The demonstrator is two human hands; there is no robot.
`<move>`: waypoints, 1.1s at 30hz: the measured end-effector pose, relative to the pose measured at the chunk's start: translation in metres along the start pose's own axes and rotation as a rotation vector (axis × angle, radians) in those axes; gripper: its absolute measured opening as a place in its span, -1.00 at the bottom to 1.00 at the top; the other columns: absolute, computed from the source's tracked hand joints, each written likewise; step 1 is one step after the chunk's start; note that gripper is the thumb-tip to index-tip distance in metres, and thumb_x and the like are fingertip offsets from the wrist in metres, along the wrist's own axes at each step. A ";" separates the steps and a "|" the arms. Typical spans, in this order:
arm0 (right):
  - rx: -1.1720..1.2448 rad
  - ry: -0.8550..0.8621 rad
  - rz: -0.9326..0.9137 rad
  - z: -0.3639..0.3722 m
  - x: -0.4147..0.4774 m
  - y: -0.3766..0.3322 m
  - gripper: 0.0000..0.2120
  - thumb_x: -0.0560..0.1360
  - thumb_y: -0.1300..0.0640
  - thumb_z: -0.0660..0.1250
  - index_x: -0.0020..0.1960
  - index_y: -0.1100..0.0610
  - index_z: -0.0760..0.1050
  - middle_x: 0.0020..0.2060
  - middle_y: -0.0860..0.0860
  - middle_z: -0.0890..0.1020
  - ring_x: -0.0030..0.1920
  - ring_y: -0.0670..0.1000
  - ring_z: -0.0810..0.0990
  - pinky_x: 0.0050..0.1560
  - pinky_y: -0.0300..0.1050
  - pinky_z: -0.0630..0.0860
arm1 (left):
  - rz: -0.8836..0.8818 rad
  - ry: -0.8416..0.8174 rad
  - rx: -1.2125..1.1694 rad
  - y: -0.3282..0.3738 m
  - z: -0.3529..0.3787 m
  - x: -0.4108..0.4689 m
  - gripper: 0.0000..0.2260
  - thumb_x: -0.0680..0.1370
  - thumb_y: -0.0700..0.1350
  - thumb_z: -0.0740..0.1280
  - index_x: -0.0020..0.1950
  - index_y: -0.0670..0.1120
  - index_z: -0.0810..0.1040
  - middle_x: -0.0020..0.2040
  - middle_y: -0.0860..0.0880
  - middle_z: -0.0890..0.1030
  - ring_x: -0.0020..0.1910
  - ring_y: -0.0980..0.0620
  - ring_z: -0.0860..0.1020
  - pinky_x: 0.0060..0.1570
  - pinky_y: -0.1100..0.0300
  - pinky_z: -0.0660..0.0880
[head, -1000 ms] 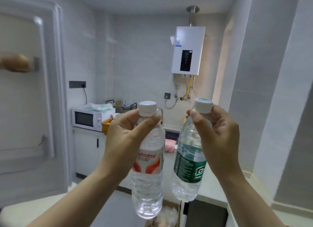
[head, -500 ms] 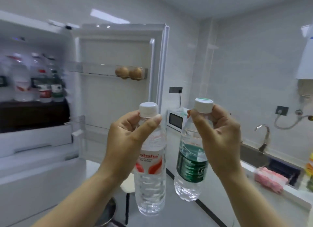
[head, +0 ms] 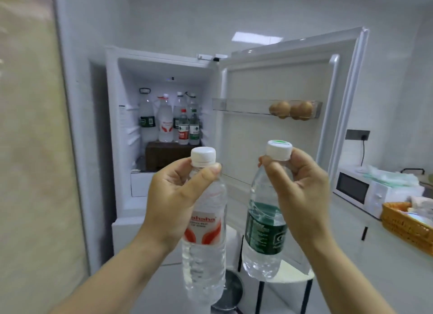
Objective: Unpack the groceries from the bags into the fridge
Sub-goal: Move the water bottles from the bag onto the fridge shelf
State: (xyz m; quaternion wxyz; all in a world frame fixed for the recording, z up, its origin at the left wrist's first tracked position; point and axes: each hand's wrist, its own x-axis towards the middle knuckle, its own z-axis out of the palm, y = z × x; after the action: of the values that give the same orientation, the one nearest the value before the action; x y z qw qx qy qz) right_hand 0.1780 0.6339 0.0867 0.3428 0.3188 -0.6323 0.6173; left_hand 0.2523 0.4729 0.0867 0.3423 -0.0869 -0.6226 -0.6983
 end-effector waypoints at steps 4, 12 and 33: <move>0.045 -0.002 -0.010 0.048 0.010 0.004 -0.93 0.46 0.11 0.41 -0.08 -0.04 0.60 -0.20 -0.09 0.69 -0.15 -0.03 0.65 -0.12 -0.09 0.58 | 0.018 0.047 0.041 -0.002 -0.042 0.023 -0.85 0.33 -0.02 0.50 -0.15 -0.02 0.71 -0.14 -0.08 0.71 -0.16 0.00 0.64 -0.13 0.19 0.56; 0.095 -0.014 -0.014 0.135 0.031 0.015 -0.97 0.47 0.17 0.42 -0.11 0.05 0.62 -0.24 0.00 0.68 -0.19 0.00 0.63 -0.18 -0.18 0.54 | 0.062 0.090 0.073 -0.009 -0.113 0.070 -0.83 0.32 0.00 0.45 -0.15 -0.02 0.70 -0.16 -0.08 0.70 -0.20 0.04 0.63 -0.15 0.21 0.57; 0.240 -0.029 0.038 0.253 0.139 0.164 -0.93 0.47 0.21 0.43 -0.06 0.09 0.63 -0.28 -0.04 0.68 -0.27 -0.13 0.60 -0.24 -0.28 0.51 | 0.116 0.209 0.214 -0.108 -0.155 0.229 -0.65 0.23 0.18 0.45 -0.14 -0.02 0.69 -0.18 -0.10 0.69 -0.09 -0.19 0.63 0.01 -0.08 0.54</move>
State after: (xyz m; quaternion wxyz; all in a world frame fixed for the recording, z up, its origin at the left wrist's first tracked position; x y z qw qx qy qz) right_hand -0.0452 0.3900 0.1088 0.2813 0.3541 -0.5648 0.6903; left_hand 0.0641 0.2430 0.0921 0.4521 -0.0124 -0.6486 -0.6122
